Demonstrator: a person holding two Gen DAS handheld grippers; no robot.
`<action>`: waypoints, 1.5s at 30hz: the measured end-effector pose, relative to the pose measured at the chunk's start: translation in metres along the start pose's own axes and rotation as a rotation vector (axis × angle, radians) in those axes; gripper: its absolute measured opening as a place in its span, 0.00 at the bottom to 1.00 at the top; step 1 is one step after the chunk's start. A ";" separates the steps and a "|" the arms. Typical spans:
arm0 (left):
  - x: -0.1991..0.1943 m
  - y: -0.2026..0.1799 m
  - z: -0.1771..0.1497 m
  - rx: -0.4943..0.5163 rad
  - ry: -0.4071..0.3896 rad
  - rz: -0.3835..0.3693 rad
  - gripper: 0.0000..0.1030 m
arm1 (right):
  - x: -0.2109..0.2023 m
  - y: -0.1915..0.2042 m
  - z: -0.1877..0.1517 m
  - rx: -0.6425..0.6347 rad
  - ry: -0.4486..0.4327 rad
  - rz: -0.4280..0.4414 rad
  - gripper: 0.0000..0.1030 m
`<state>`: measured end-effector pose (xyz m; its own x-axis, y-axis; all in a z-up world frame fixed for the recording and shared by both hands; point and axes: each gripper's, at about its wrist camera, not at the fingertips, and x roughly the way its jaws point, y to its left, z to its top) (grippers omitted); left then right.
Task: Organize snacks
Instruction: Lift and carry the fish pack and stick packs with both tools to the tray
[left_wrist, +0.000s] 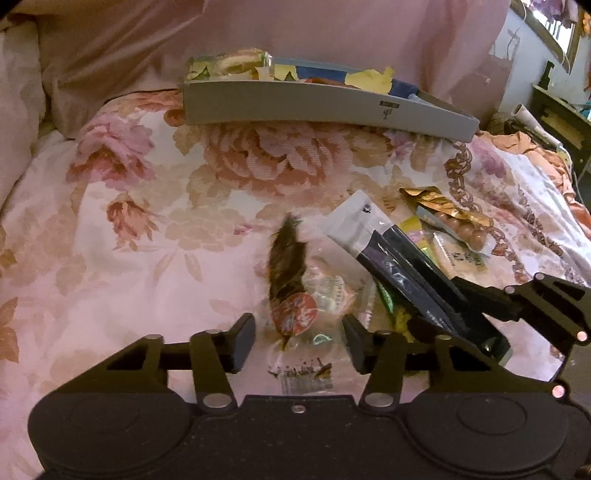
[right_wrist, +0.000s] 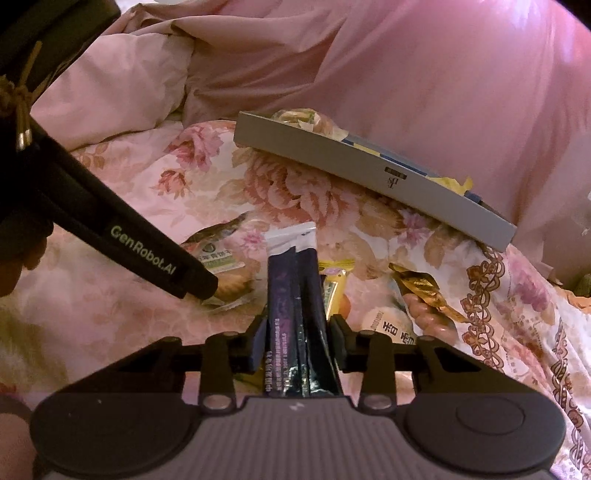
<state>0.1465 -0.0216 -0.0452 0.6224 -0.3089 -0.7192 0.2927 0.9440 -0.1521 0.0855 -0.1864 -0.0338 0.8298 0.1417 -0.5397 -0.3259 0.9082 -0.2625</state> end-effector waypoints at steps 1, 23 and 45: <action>-0.001 -0.001 0.000 0.003 -0.001 0.004 0.50 | 0.000 0.000 0.000 -0.001 -0.001 -0.001 0.37; -0.037 -0.034 -0.012 0.132 -0.120 0.114 0.49 | -0.010 0.017 0.000 -0.236 -0.059 -0.161 0.34; -0.050 -0.046 0.102 0.125 -0.370 0.092 0.49 | -0.007 -0.054 0.071 -0.200 -0.278 -0.314 0.34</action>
<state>0.1758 -0.0613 0.0669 0.8627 -0.2664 -0.4298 0.2956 0.9553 0.0012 0.1292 -0.2081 0.0407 0.9833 -0.0026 -0.1819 -0.0983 0.8340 -0.5429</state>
